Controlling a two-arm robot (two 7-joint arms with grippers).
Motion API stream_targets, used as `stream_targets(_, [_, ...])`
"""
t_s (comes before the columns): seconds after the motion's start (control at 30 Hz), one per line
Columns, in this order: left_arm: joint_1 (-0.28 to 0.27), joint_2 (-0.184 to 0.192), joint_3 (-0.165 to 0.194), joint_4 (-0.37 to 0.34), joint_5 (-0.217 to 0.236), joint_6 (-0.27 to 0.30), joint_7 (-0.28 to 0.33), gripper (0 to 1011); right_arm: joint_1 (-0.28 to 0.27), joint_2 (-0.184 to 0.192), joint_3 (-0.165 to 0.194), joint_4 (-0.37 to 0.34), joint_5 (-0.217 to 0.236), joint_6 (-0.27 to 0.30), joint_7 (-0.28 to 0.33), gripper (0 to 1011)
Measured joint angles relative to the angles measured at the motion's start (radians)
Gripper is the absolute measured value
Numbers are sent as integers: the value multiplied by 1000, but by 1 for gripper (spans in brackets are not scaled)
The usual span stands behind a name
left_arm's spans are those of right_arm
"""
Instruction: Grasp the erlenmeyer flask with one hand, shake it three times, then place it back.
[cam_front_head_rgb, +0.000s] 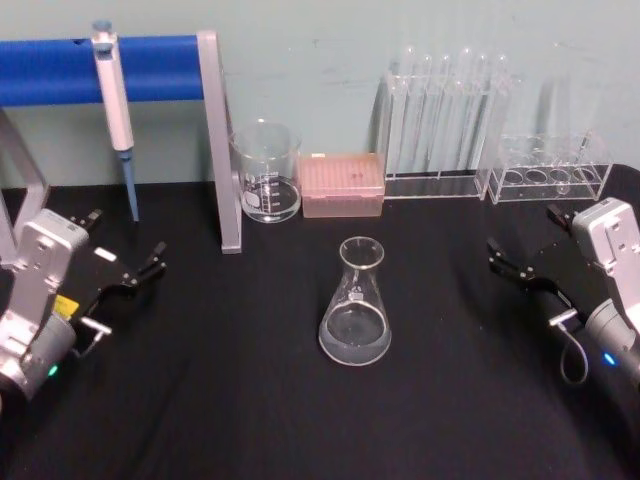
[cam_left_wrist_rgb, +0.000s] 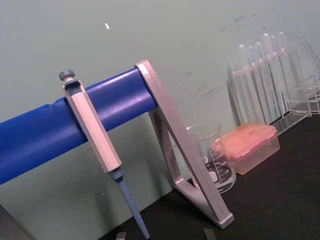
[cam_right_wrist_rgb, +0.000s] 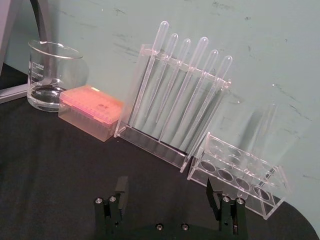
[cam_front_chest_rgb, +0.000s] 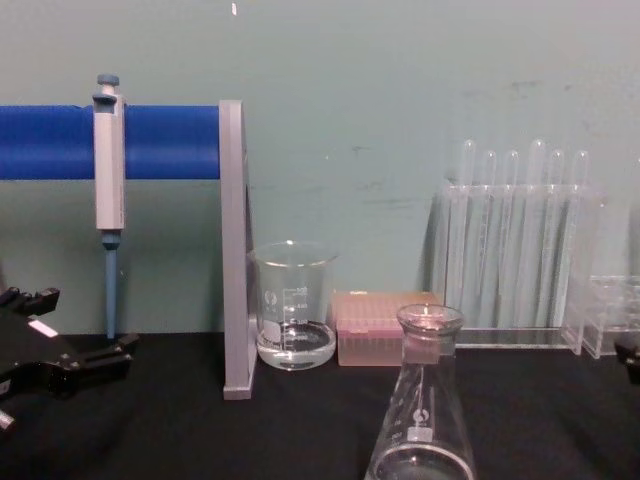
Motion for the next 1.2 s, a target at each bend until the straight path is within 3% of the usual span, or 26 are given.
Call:
stream_targets(0.9, [0, 0, 0, 0, 0, 0, 0, 1001, 0, 0, 0, 0, 0, 0, 0, 1000])
stream_targets(1.2, [0, 0, 0, 0, 0, 0, 0, 1001, -20, 11, 28, -5, 29, -50, 95, 1000])
